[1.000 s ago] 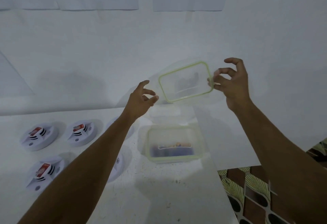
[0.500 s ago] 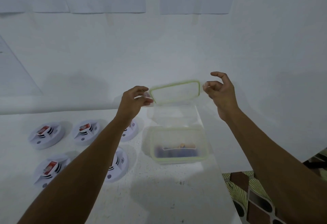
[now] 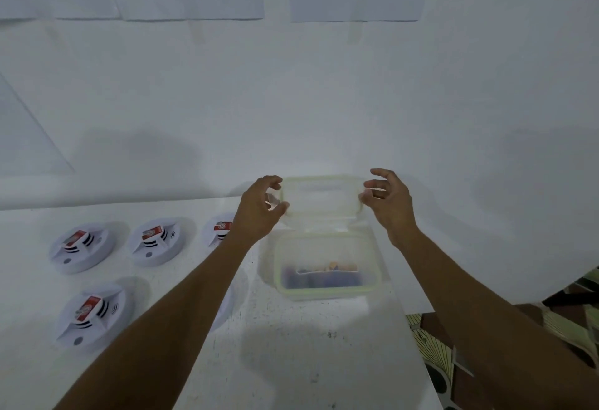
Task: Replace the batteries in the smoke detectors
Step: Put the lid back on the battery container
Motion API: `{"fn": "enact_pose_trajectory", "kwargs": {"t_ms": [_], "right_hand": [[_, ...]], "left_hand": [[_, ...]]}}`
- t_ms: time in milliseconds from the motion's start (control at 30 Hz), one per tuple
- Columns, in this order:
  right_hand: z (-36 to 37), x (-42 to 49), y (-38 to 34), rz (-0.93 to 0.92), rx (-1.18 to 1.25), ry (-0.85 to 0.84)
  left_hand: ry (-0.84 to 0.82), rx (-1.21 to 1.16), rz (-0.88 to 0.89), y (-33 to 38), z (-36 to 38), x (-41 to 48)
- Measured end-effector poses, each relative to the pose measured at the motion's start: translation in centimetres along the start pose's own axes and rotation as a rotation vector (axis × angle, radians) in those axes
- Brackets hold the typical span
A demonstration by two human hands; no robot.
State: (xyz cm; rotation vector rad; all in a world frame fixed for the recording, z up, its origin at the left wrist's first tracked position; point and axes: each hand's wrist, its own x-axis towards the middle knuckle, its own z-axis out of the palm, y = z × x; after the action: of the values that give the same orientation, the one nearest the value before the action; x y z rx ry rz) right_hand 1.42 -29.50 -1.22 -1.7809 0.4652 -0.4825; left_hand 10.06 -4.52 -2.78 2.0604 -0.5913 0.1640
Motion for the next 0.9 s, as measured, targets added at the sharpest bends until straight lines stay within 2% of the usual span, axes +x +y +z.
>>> {"fn": "enact_pose_trajectory", "kwargs": {"t_ms": [233,367,500,633,700,800,900], "right_hand": [[0.8,-0.4,1.2,0.043,-0.059,0.039],[1.6,-0.7,1.7,0.108,-0.013,0.062],[1.9,-0.6,1.1,0.110,-0.093,0.084],[1.3,0.2,0.0,0.088,-0.173,-0.104],[0.8,0.7,-0.4,-0.004,-0.226,-0.254],[0.5,1.6,-0.8,-0.182,-0.435,-0.490],[0.7,2.2,-0.7,-0.286,-0.555,-0.503]], "left_hand": [[0.033,0.008,-0.135,-0.3,0.5,-0.2],[0.060,-0.210,-0.298,0.3,1.0,-0.5],[0.038,-0.232,-0.312,0.4,1.1,-0.5],[-0.104,-0.109,-0.208,0.3,0.2,0.2],[-0.190,-0.043,-0.176,0.2,-0.1,0.9],[-0.326,0.115,-0.100,0.1,0.1,1.6],[-0.294,0.185,-0.056,0.3,0.5,1.8]]}}
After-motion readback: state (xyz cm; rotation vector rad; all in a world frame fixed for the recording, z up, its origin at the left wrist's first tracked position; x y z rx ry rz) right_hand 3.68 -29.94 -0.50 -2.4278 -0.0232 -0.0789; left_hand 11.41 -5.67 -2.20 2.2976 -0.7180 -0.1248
